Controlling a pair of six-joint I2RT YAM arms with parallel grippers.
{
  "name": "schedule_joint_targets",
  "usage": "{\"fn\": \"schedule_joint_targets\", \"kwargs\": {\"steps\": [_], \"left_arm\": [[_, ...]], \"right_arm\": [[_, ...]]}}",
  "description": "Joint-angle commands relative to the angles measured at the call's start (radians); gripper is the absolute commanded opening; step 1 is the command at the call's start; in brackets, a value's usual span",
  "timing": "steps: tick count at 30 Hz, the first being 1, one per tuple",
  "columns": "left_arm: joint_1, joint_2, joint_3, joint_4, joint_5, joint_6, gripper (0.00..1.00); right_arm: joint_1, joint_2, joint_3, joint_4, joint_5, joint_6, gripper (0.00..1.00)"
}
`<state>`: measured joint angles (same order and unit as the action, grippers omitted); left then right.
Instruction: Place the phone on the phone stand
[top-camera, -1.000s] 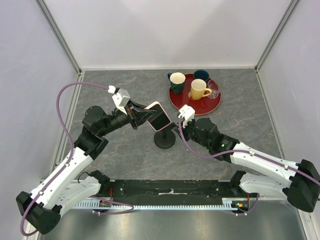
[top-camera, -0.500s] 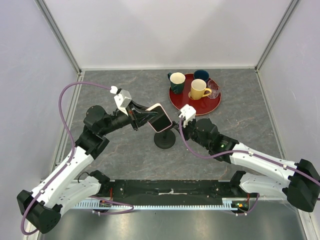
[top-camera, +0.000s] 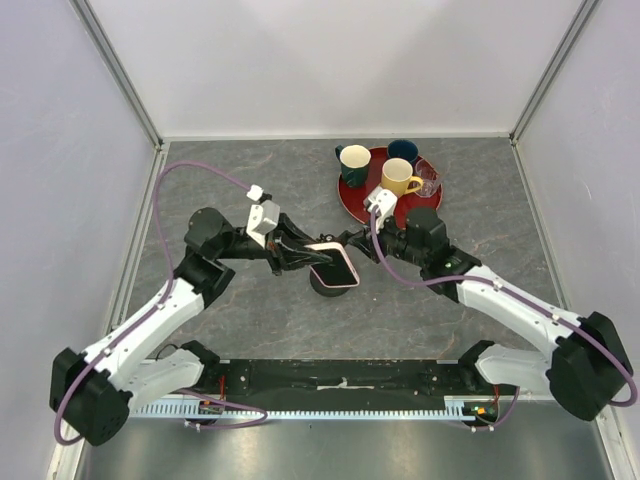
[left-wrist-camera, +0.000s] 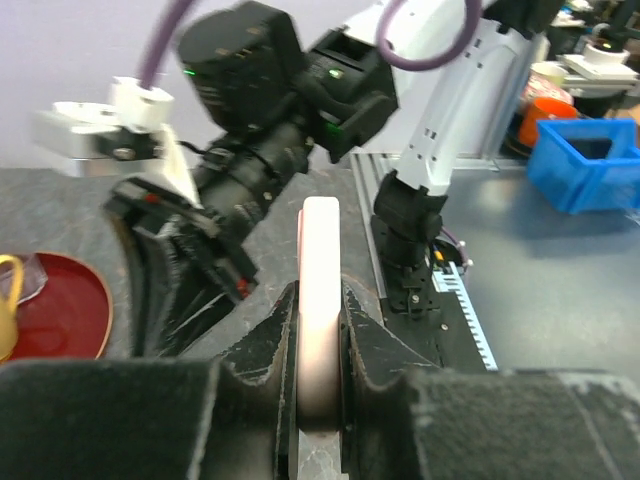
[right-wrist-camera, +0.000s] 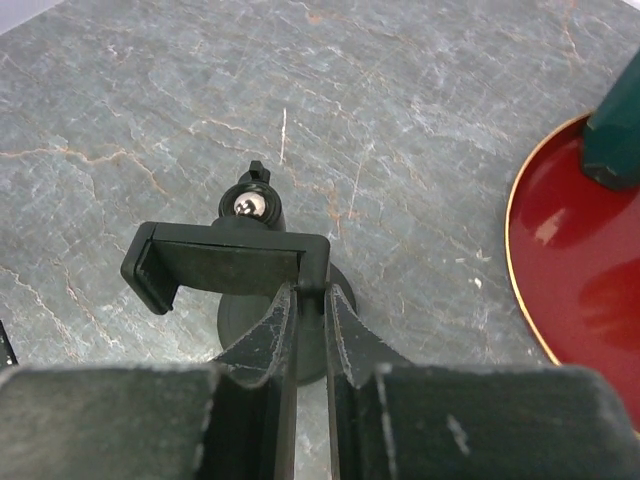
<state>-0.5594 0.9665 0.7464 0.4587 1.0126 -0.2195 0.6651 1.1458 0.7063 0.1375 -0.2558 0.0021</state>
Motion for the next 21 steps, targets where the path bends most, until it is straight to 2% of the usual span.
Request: {"fn": "schedule_joint_targets", "kwargs": {"steps": [1,9,13,17,21], "left_arm": [[-0.028,0.104,0.033,0.244,0.185,-0.031,0.02],[-0.056,0.268,0.154,0.132,0.106,0.160,0.02],[-0.056,0.302,0.151,0.202,0.072,0.189,0.02],[-0.056,0.328,0.157,0.094,0.043,0.343,0.02],[-0.053,0.357,0.146,0.100,0.032,0.419,0.02]], "right_arm": [[-0.024,0.098,0.091,-0.050,-0.206,-0.045,0.00],[-0.042,0.109,0.096,-0.049,-0.235,-0.045,0.00],[-0.056,0.101,0.087,-0.047,-0.252,-0.039,0.00],[-0.062,0.095,0.079,-0.042,-0.258,-0.036,0.00],[-0.064,0.095,0.061,-0.012,-0.263,-0.024,0.00]]}}
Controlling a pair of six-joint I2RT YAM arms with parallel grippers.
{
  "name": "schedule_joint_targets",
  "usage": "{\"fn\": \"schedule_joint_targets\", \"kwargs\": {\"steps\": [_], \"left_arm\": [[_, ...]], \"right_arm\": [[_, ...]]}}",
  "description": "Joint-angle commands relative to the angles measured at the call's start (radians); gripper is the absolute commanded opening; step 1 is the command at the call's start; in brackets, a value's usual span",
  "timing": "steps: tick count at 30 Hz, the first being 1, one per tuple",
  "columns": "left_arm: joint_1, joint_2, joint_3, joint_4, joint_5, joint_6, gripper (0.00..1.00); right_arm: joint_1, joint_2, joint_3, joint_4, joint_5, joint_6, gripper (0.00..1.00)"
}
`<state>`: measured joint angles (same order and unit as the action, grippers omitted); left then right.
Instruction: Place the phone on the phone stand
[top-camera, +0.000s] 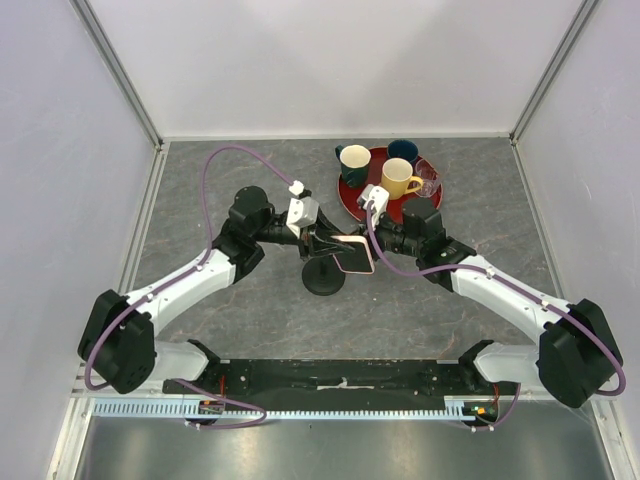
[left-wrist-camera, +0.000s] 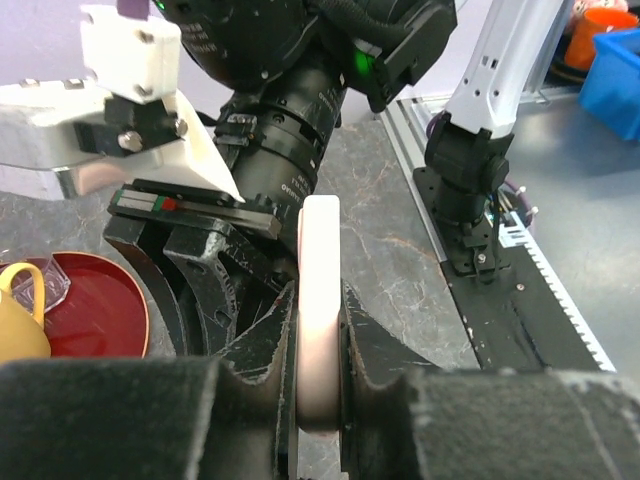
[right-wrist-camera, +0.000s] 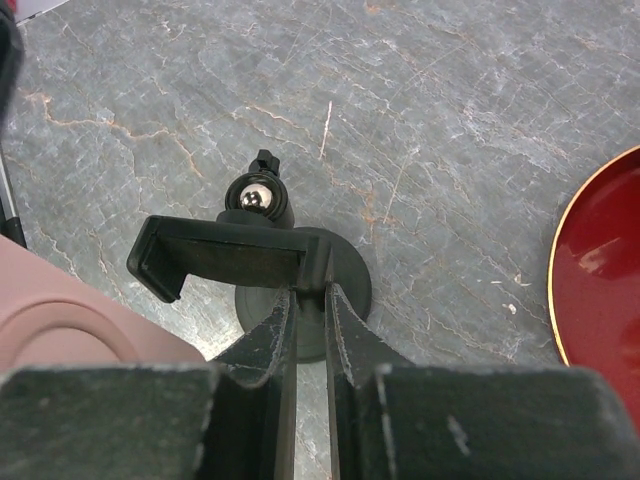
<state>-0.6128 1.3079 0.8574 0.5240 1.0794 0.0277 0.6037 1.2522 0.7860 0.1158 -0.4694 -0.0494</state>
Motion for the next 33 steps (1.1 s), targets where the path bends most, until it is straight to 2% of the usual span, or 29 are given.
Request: {"fn": "schedule_joint_targets", "kwargs": {"steps": [1,6,12,22,26,29,31,33], "left_arm": [[0.005,0.025,0.043,0.034,-0.027,0.181,0.02],[0.036,0.060,0.046,0.096,0.019,0.152,0.02],[0.100,0.143,0.081,0.191,0.102,0.014,0.02],[0.124,0.099,0.042,0.093,0.024,0.090,0.02],[0.124,0.064,0.035,0.012,-0.077,0.101,0.02],[0.124,0.021,0.029,-0.045,-0.148,0.101,0.02],[0.122,-0.008,0.003,-0.065,-0.185,0.075,0.02],[0.117,-0.056,-0.027,-0.090,-0.284,0.036,0.02]], "right_arm": [[-0.002,-0.010,-0.022,0.016,-0.049,0.034,0.00],[-0.004,-0.007,-0.025,0.022,-0.061,0.034,0.00],[-0.004,-0.005,-0.031,0.025,-0.054,0.029,0.00],[-0.004,0.010,-0.034,0.035,-0.011,0.032,0.00],[-0.004,-0.008,-0.065,0.093,0.093,0.046,0.00],[-0.001,-0.026,-0.111,0.178,0.185,0.135,0.00],[0.008,-0.054,-0.145,0.228,0.305,0.166,0.00],[0.021,-0.082,-0.194,0.291,0.426,0.195,0.00]]}}
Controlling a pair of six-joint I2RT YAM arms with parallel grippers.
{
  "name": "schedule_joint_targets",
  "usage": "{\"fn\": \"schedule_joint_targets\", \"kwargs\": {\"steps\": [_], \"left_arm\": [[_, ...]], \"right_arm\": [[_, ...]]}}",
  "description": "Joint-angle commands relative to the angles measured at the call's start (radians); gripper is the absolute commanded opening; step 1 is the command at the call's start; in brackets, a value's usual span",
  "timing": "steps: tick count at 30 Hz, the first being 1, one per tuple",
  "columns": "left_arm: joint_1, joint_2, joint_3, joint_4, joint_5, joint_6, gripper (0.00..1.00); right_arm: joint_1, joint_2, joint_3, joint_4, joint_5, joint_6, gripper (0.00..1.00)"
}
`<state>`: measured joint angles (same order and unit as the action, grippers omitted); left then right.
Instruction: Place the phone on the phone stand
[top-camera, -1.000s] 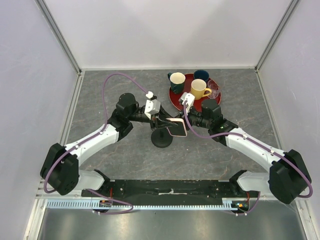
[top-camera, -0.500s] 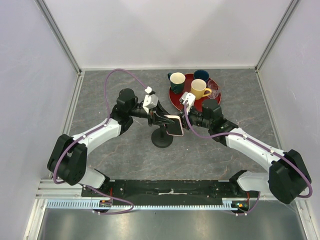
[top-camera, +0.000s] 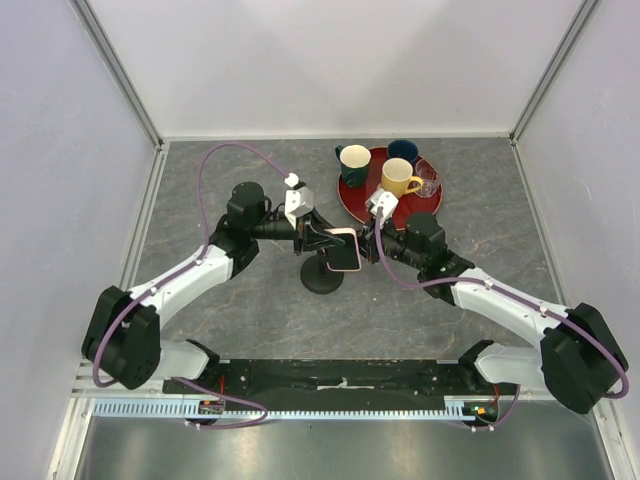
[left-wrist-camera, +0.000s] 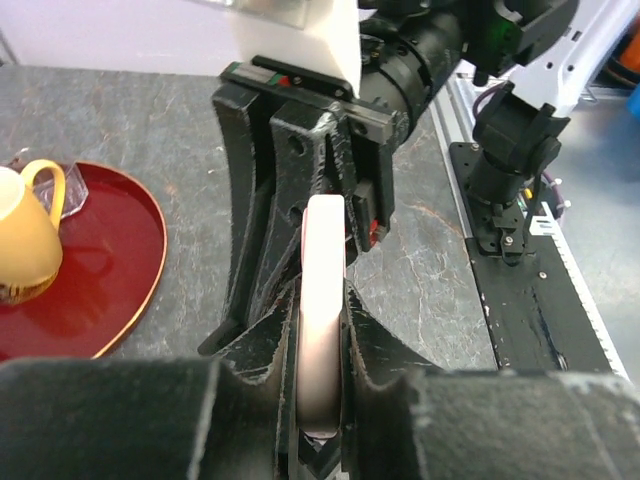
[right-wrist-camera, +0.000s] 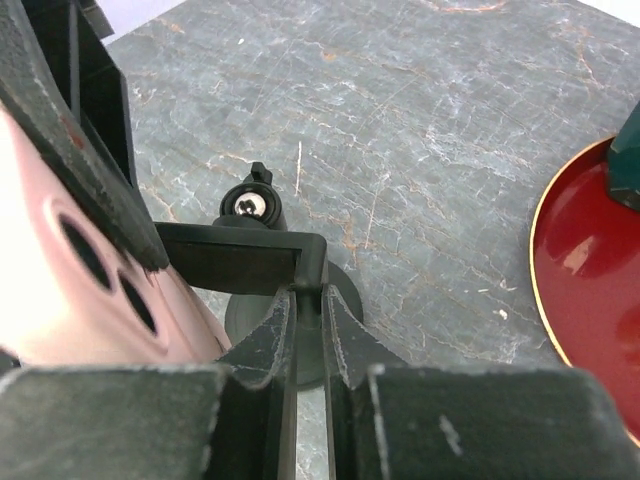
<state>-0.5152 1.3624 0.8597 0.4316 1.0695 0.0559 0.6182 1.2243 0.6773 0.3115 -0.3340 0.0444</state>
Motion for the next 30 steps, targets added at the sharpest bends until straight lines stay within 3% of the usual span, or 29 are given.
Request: {"fn": "schedule_joint_targets", "kwargs": {"steps": [1,6,7,8,14,17,20,30], "left_arm": [[0.017,-0.127,-0.039,-0.019,-0.316,-0.002,0.02],[-0.051,-0.244,-0.068,-0.178,-0.672,-0.002,0.02],[-0.068,-0.258,-0.071,-0.204,-0.736,-0.004,0.02],[-0.084,-0.269,-0.077,-0.214,-0.863,-0.011,0.02],[-0.232,-0.312,-0.068,-0.304,-1.260,-0.028,0.02],[-0.259,-0.296,-0.051,-0.374,-1.452,-0.071,0.02],[-0.278,-0.264,-0.004,-0.466,-1.556,-0.126,0.02],[-0.387,-0.112,0.111,-0.540,-1.925,-0.133,0.02]], "right_arm": [[0.024,-0.063,-0.097,0.110,0.321,0.104,0.00],[0.129,-0.066,-0.133,0.156,0.613,0.115,0.00],[0.173,-0.060,-0.130,0.158,0.741,0.117,0.00],[0.193,-0.040,-0.119,0.150,0.798,0.126,0.00],[0.317,0.059,-0.061,0.094,1.175,0.222,0.00],[0.350,0.082,-0.042,0.077,1.257,0.238,0.00],[0.376,0.098,-0.027,0.066,1.302,0.232,0.00],[0.472,0.130,0.030,0.058,1.379,0.172,0.00]]}}
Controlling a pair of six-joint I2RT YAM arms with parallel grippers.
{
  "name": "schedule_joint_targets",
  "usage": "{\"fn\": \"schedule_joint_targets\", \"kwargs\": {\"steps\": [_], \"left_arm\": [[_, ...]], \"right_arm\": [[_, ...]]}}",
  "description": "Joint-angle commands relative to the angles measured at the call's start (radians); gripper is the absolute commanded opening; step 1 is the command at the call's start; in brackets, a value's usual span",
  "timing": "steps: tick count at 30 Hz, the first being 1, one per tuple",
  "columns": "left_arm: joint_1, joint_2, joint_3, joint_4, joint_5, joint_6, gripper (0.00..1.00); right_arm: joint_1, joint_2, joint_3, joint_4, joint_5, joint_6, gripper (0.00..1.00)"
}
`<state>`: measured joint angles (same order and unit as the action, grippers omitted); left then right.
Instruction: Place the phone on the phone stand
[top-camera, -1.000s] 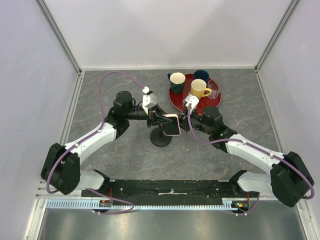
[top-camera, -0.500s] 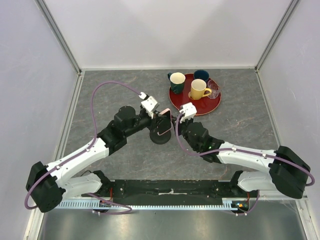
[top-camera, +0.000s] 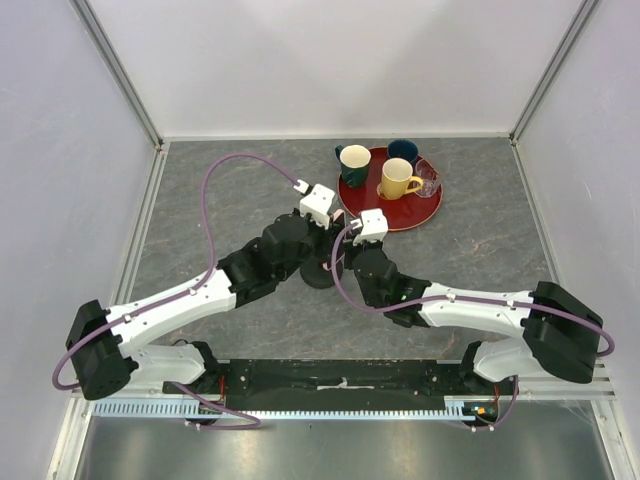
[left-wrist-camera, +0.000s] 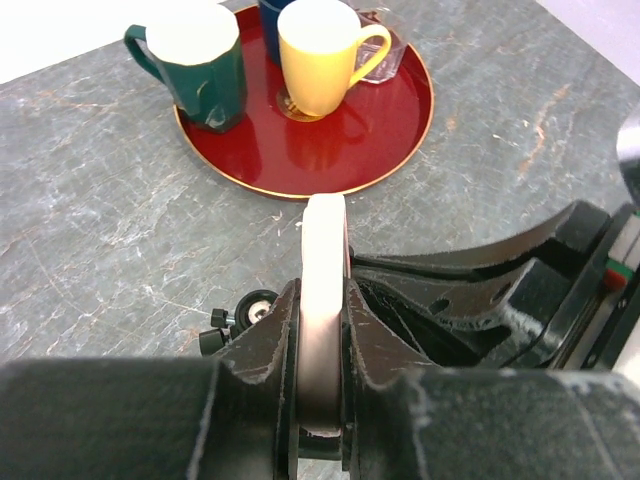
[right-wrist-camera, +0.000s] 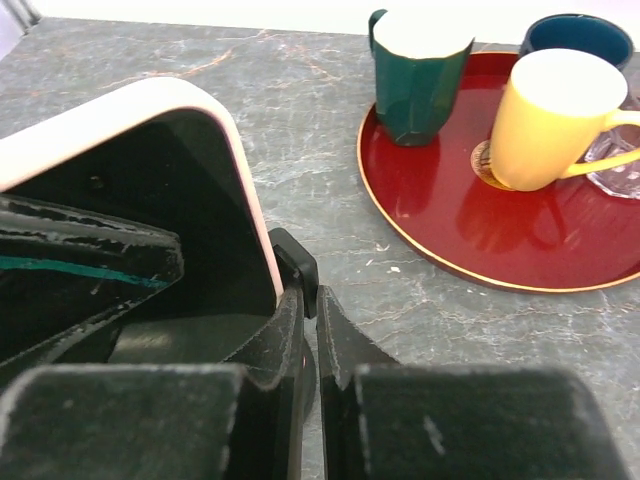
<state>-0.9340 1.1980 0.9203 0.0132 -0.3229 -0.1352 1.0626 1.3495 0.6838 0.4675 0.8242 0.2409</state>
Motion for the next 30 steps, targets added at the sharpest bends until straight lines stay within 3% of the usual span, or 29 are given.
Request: {"fn": "schedule_joint_targets", "kwargs": {"steps": [1,6,12,16,20,23,26,27,29,30], "left_arm": [[0.028,0.058,0.055,-0.124,-0.566,0.054,0.02],[0.024,0.067,0.046,-0.124,-0.533,0.005,0.02],[0.024,0.041,0.002,-0.121,-0.459,-0.015,0.02],[0.026,0.018,-0.043,-0.114,-0.449,-0.023,0.02],[0.026,-0.006,-0.061,-0.098,-0.426,-0.020,0.02],[0.026,-0.023,-0.063,-0.107,-0.404,-0.017,0.02],[0.026,-0.067,-0.070,-0.139,-0.332,-0.020,0.02],[0.026,-0.086,-0.077,-0.144,-0.287,-0.015,0.02],[0.026,-0.141,-0.100,-0.150,-0.228,-0.004,0.02],[0.026,-0.161,-0.112,-0.160,-0.211,0.002,0.02]], "right_arm": [[0.036,0.013,0.037,-0.096,0.231,-0.032,0.00],[0.091,0.034,0.060,-0.056,0.224,-0.071,0.00],[0.108,0.002,0.056,-0.090,0.005,-0.068,0.00],[0.109,-0.093,0.031,-0.159,-0.126,-0.071,0.10],[0.084,-0.206,-0.021,-0.228,-0.095,-0.066,0.14],[-0.036,-0.291,-0.047,-0.253,-0.299,-0.071,0.20],[-0.194,-0.331,-0.061,-0.242,-0.633,-0.060,0.28],[-0.228,-0.323,-0.056,-0.230,-0.815,-0.071,0.31],[-0.279,-0.279,-0.023,-0.228,-0.975,-0.127,0.44],[-0.286,-0.261,-0.009,-0.230,-1.122,-0.152,0.57]]}}
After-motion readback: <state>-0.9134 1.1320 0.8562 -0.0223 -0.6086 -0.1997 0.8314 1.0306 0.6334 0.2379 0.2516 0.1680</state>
